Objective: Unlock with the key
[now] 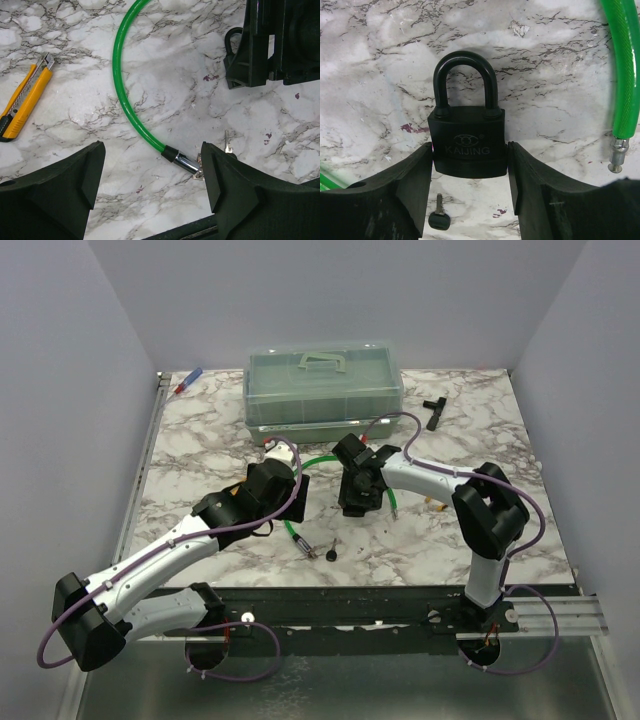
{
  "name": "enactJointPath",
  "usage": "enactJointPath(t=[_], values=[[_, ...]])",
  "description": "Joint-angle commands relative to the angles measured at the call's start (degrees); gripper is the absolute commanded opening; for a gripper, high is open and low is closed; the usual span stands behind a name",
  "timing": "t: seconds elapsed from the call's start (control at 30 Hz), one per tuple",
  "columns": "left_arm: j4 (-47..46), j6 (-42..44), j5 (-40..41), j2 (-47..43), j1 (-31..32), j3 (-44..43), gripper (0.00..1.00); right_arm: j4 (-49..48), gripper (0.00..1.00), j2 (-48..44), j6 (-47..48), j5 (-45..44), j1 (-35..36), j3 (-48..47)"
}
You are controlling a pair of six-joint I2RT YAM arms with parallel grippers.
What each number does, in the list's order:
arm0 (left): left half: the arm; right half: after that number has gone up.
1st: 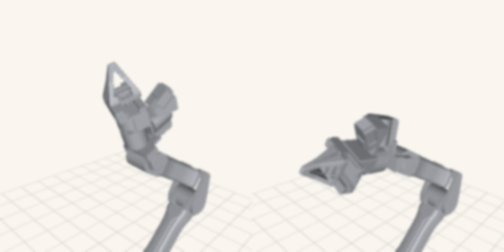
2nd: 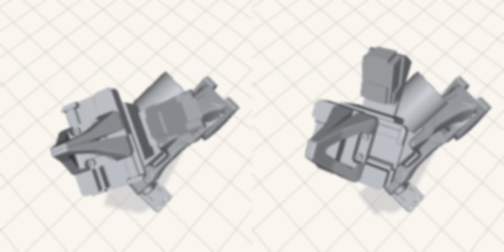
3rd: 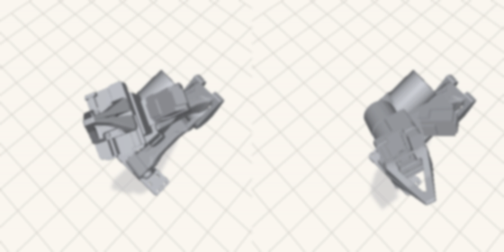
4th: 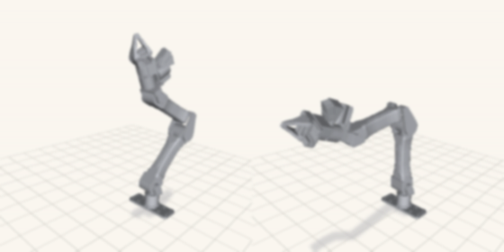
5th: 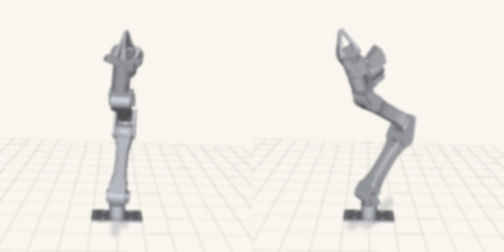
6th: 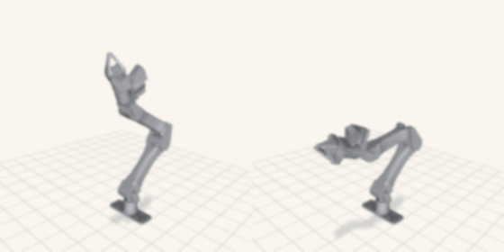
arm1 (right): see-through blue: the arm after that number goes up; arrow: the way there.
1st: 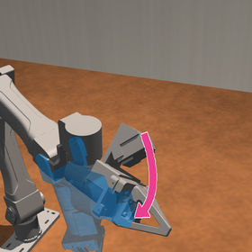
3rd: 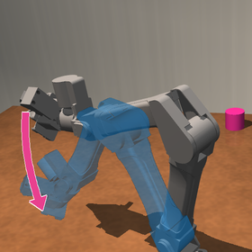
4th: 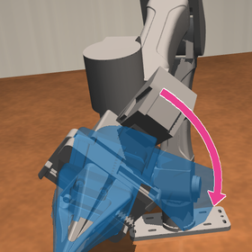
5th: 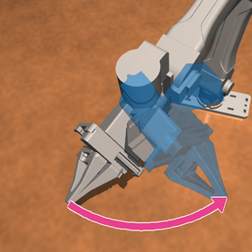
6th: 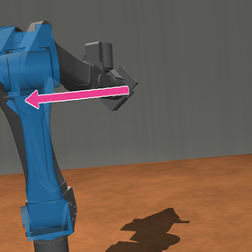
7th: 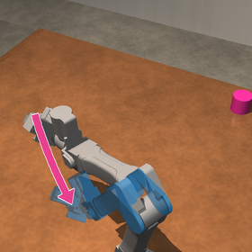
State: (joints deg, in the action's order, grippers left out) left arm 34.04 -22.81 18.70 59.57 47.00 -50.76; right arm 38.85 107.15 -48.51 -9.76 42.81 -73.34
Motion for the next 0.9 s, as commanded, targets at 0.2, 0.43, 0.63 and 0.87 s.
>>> enactJointPath(t=[0.2,0.43,0.63,0.87], values=[[0.57,0.12,-0.77,-0.78,-0.12,0.67,0.82,1.93,0.72,1.26,0.56,-2.0,1.66,-0.9],[0.65,0.01,0.9,-0.91,-0.41,0.75,0.82,7.37,0.8,-0.44,-0.89,-6.62,4.85,-2.97],[0.93,-0.19,3.43,-1.02,-1.39,0.67,0.82,15.24,0.78,-3.67,-10.63,-10.31,9.36,-5.31],[1.65,-0.77,5.14,-1.81,-2.13,0.75,0.82,24.54,0.72,1.89,-28.94,-8.89,18.39,-11.42]])
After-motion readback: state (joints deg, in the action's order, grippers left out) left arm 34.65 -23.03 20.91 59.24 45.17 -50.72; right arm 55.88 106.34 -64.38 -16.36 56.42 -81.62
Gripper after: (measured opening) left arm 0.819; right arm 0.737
